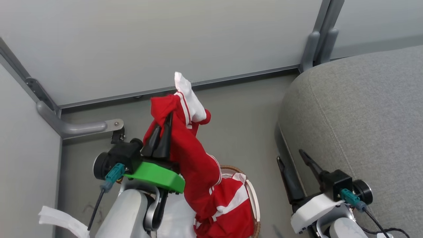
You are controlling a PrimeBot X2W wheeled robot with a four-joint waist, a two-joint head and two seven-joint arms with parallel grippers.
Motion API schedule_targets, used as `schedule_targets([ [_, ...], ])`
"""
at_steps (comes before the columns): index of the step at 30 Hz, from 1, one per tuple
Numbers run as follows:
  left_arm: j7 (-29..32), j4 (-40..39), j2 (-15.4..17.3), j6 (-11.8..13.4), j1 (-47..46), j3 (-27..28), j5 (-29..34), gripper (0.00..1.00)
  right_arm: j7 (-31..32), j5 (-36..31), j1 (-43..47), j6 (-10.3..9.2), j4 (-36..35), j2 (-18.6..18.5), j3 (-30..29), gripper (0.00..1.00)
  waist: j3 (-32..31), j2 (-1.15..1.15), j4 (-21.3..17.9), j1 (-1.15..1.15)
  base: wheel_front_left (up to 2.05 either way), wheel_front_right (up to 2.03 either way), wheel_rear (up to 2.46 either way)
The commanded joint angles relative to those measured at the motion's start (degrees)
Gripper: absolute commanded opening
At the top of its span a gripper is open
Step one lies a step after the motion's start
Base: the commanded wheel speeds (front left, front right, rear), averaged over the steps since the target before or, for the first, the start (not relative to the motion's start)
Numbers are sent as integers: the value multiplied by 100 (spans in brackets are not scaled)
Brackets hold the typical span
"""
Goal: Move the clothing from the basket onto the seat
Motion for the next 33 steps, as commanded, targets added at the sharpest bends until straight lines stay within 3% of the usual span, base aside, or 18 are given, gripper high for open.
schedule_targets([
  [1,-4,-91,13,-3,-111,-12,-54,0,-10,-16,121,-4,24,-23,82,100,-106,0,64,0,0,0,0],
  [9,-4,-360,13,55,-269,-165,-176,0,-10,109,-15,-5,202,-138,1054,100,-186,0,94,0,0,0,0],
  [18,-4,-436,12,81,-334,-557,-341,0,-10,526,-869,-5,226,-195,2305,100,-131,0,335,0,0,0,0],
  [22,-4,-463,13,120,-407,-802,-422,0,-10,606,-1318,-5,306,-160,2573,100,-33,0,467,0,0,0,0],
  [28,-4,-525,13,202,-575,-1208,-596,0,-6,247,-1796,-5,976,-47,2487,100,81,0,706,0,0,0,0],
  [33,-4,-573,13,247,-705,-1425,-686,0,-6,324,-1874,-5,1473,-18,2558,100,154,0,877,0,0,0,0],
])
